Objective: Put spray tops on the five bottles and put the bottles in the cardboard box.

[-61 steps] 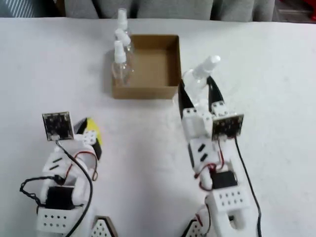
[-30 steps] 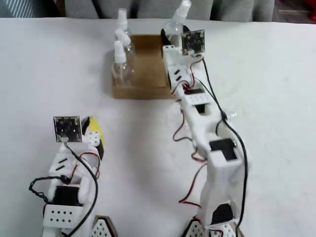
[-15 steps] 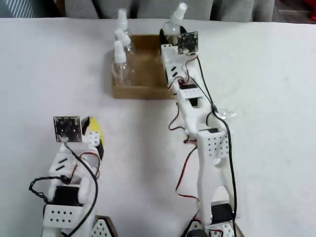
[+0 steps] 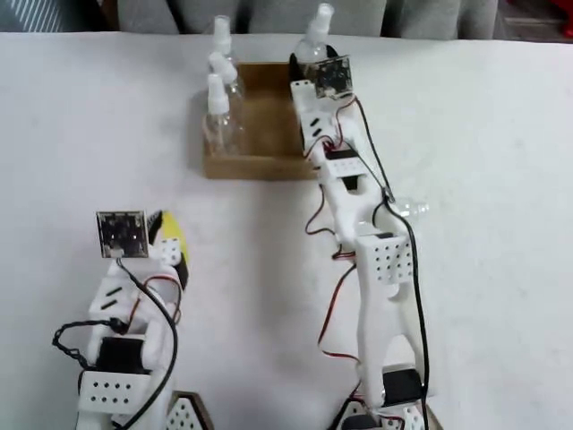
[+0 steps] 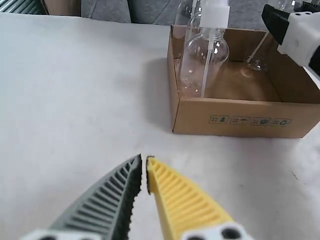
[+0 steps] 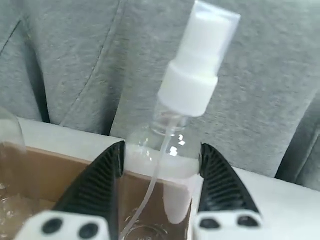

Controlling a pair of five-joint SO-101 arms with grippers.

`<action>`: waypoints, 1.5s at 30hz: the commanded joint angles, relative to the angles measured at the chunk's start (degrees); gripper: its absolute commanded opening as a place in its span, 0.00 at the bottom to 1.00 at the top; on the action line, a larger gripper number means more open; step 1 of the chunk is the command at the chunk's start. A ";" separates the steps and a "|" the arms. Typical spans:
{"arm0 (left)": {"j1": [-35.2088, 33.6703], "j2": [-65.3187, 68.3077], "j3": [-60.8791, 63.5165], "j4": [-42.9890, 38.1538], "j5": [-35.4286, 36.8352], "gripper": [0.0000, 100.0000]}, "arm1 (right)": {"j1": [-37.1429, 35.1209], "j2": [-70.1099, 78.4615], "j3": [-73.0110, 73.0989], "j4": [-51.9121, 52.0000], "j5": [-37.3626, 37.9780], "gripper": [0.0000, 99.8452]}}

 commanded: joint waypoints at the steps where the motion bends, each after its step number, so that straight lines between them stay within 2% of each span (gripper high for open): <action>1: -0.57 -0.75 -0.18 -1.93 -0.70 0.02 | 0.31 -1.36 -2.90 0.22 0.79 0.02; 20: -0.66 -0.75 -0.18 -1.93 -0.70 0.02 | 0.66 7.25 -9.05 0.22 0.62 0.02; 40: -0.84 -0.75 -0.18 -2.02 -0.70 0.02 | 0.22 3.91 -6.68 2.95 1.14 0.02; 42: -0.84 -0.75 -0.18 -2.02 -0.70 0.02 | 0.22 3.03 -5.54 3.03 1.14 0.03; 45: -0.84 -0.75 -0.18 -2.02 -0.70 0.02 | 0.04 2.07 -3.43 3.12 1.14 0.12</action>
